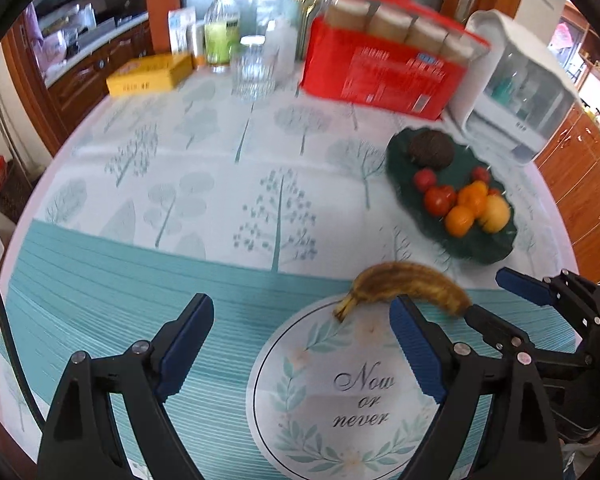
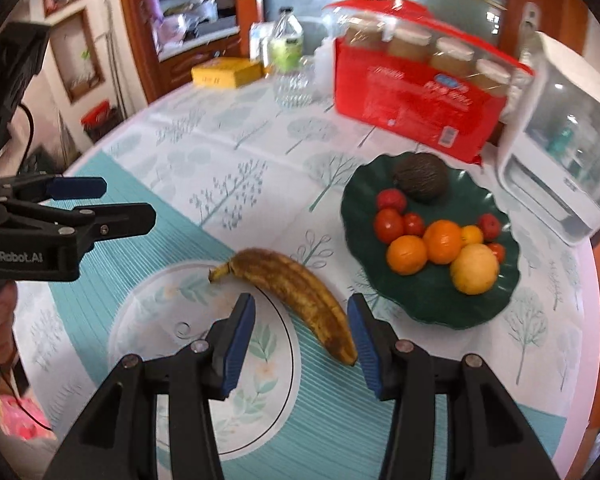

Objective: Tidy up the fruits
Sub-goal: 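Grasp the brown-spotted banana at its middle with the right gripper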

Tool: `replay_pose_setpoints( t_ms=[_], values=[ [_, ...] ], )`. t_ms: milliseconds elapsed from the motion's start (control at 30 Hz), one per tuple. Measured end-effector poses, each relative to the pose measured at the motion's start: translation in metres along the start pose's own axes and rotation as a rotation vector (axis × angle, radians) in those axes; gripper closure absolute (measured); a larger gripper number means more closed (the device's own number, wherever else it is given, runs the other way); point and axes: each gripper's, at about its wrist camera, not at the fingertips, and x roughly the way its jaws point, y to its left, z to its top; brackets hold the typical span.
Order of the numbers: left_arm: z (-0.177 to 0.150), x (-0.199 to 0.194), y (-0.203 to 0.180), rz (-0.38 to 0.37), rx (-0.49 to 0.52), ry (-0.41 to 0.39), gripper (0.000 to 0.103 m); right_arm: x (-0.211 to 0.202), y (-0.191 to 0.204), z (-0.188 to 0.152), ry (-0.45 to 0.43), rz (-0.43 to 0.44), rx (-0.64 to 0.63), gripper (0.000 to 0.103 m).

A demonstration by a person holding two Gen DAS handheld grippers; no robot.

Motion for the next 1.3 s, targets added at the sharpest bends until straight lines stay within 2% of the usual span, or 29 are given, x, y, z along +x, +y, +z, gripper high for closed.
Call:
replay_pose_setpoints(
  t_ms=[333,633,767,867,933,1000,1300],
  values=[
    [-0.012,0.037,0.023,0.006,-0.025,0.079,0.014,0.067,-0.002,-0.003,0.107,-0.038,-0.114,0.055],
    [-0.015,0.055,0.036,0.01,-0.043,0.125,0.014,0.093,0.009,0.006,0.127,0.014,-0.208,0.051],
    [-0.014,0.058,0.034,0.006,-0.037,0.129,0.014,0.098,0.004,0.012,0.139,0.075,-0.144,0.052],
    [-0.011,0.061,0.032,0.003,-0.027,0.129,0.014,0.097,0.002,0.01,0.128,0.085,-0.102,0.058],
    [-0.009,0.062,0.031,0.002,-0.02,0.128,0.014,0.095,0.0,0.009,0.126,0.083,-0.066,0.065],
    [-0.007,0.064,0.029,0.001,-0.017,0.126,0.014,0.093,-0.005,0.007,0.125,0.09,-0.012,0.067],
    [-0.005,0.063,0.015,-0.012,0.01,0.129,0.014,0.068,-0.015,-0.021,0.109,0.155,0.207,0.068]
  ],
)
